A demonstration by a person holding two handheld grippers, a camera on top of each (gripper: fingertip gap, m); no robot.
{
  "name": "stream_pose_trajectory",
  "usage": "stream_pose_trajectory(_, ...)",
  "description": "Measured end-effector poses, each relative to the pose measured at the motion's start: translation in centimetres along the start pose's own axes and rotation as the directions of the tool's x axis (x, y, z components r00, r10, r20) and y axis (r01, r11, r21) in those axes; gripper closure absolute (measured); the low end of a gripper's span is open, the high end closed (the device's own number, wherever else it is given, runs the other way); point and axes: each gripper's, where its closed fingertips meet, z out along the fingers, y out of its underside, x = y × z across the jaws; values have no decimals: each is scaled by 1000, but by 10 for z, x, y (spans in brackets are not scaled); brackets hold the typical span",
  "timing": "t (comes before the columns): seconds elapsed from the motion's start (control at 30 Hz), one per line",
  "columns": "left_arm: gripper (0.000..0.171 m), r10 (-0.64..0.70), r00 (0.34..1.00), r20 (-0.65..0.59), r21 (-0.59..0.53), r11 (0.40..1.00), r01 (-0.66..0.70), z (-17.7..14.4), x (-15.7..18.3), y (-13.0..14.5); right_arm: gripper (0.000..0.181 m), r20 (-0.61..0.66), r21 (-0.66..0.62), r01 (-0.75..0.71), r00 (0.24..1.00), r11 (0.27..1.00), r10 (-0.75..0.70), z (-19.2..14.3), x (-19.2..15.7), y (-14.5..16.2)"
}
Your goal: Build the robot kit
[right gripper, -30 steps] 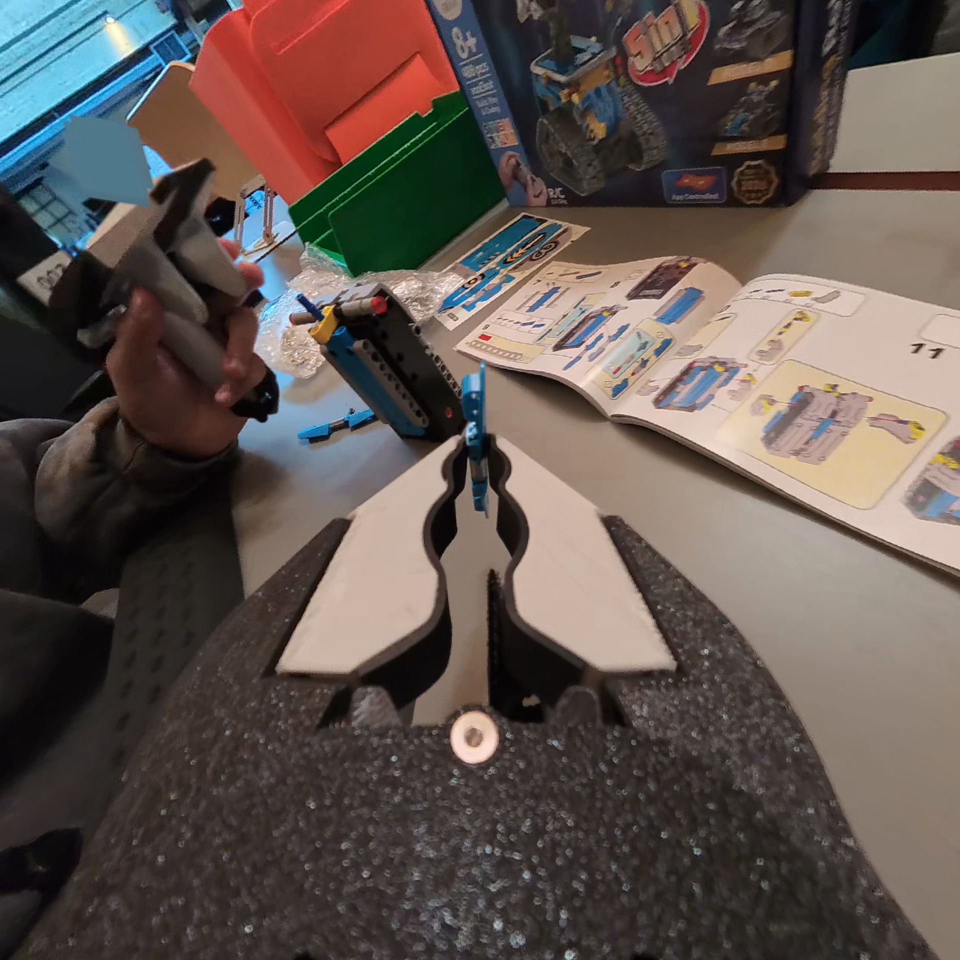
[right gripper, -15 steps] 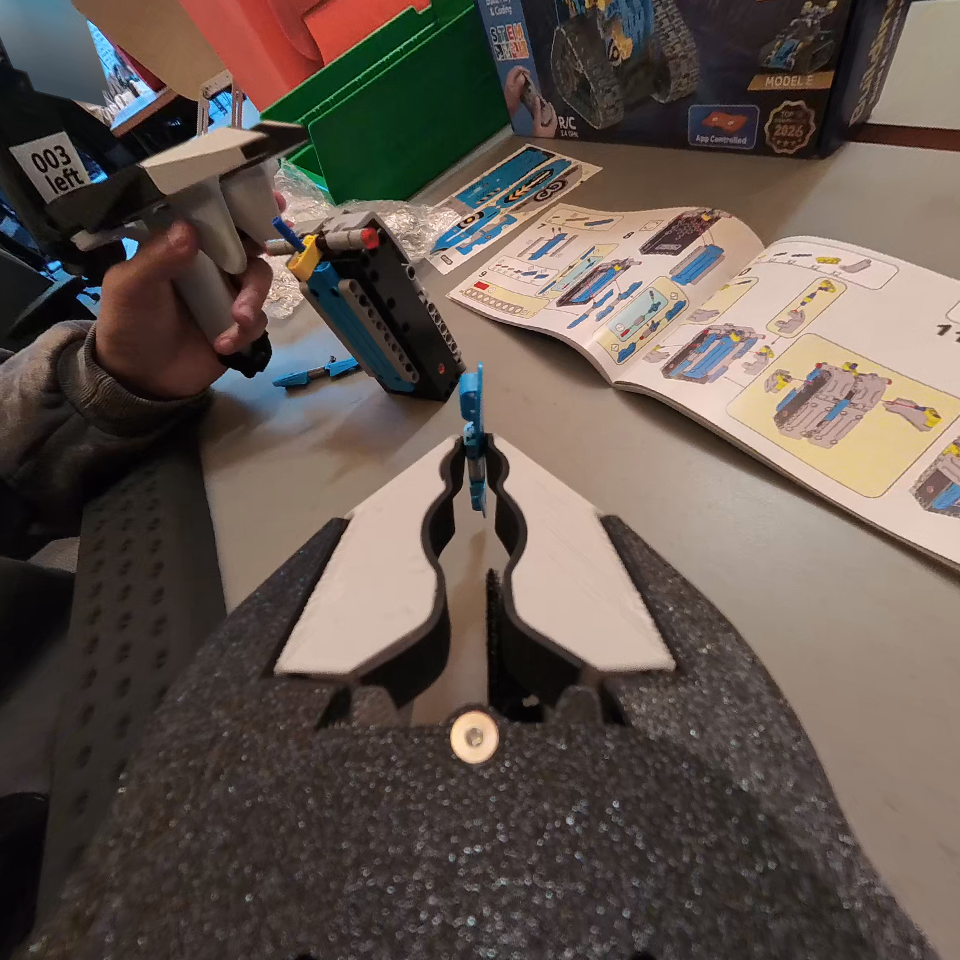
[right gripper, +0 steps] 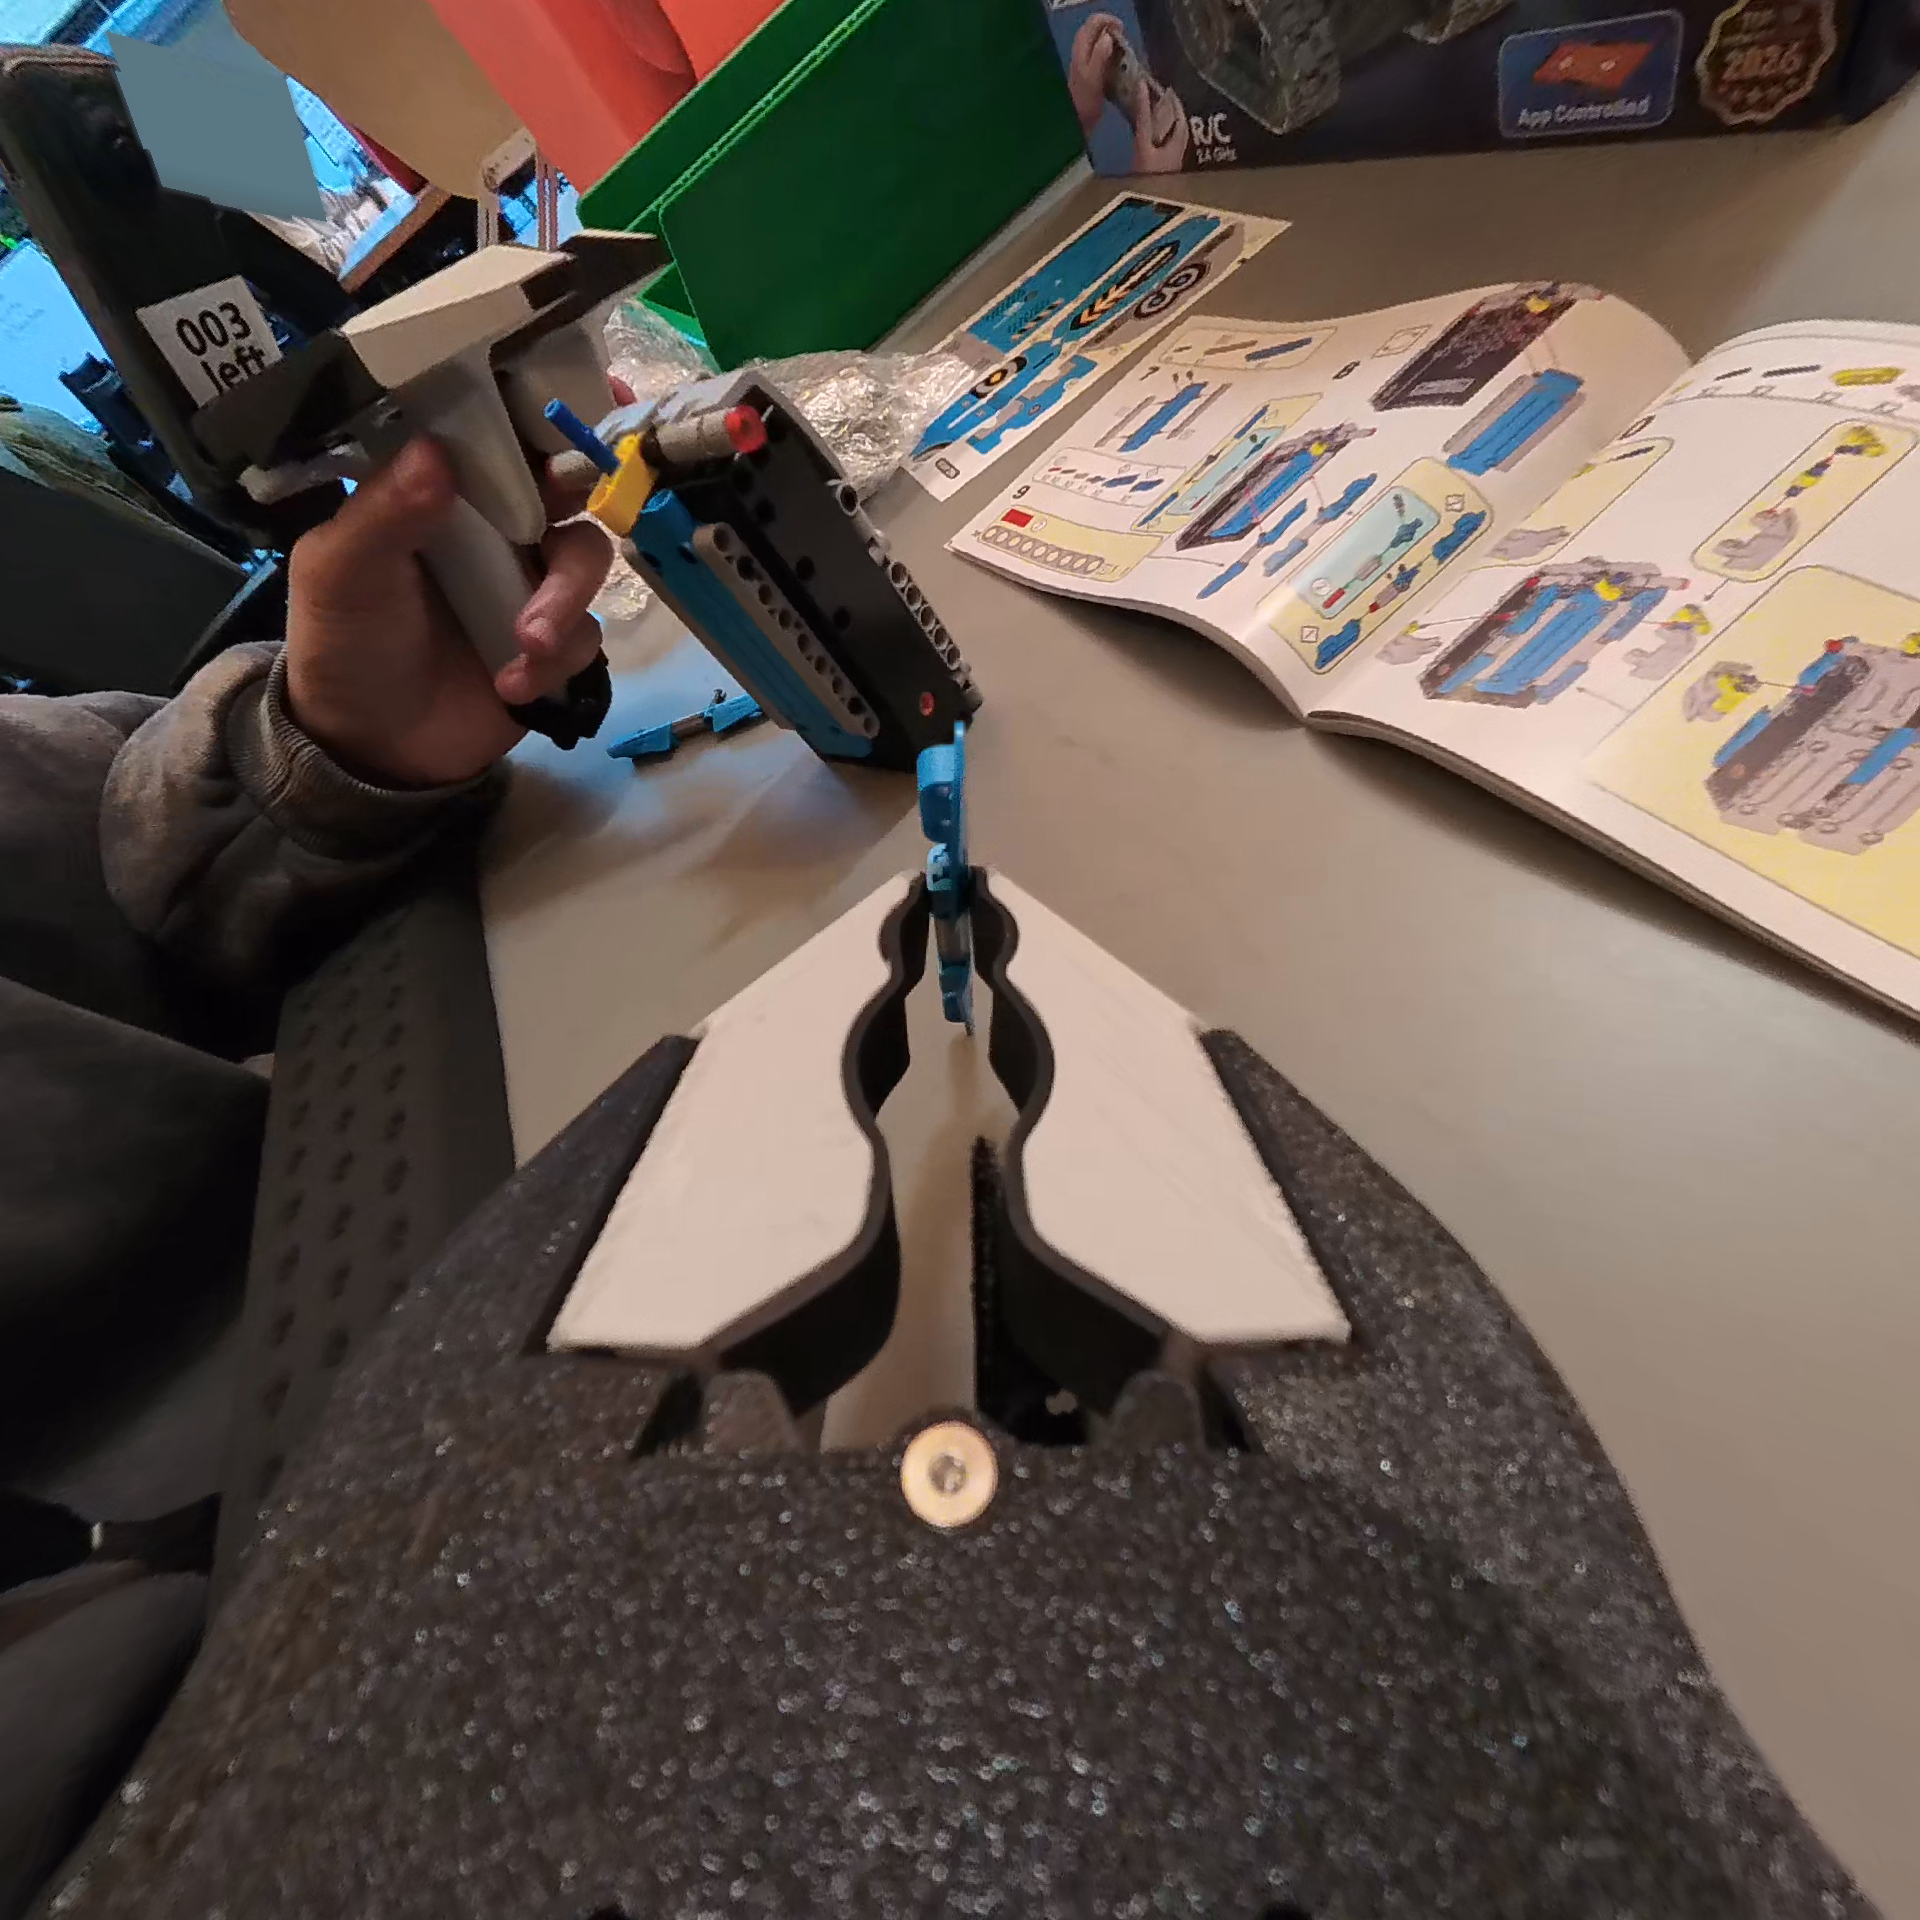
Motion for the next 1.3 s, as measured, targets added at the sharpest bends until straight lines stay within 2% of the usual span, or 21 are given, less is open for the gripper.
stream_pose_trajectory(0.33,139,11,1000,-10,-23,1000,-11,3,3,5,174,8,16,-35,999,999,35,-4,3,-1)
stream_pose_trajectory(0.67,140,-53,997,-62,-23,998,51,1,13,4,174,50,24,-67,997,997,66,-8,-4,0)
stream_pose_trajectory(0.9,140,-121,990,-72,-37,992,118,3,7,6,174,73,8,-102,992,995,102,-5,-3,4)
stream_pose_trajectory(1.1,140,-65,995,-78,-12,998,64,0,15,-1,174,189,109,-213,963,971,190,-17,-8,-15)
stream_pose_trajectory(1.2,141,-26,997,-76,1,1000,26,-2,19,-4,174,295,162,-307,922,938,251,-27,-11,-28)
stream_pose_trajectory(1.3,142,18,997,-73,12,1000,-17,-3,24,-6,174,379,158,-375,877,913,294,-32,-16,-32)
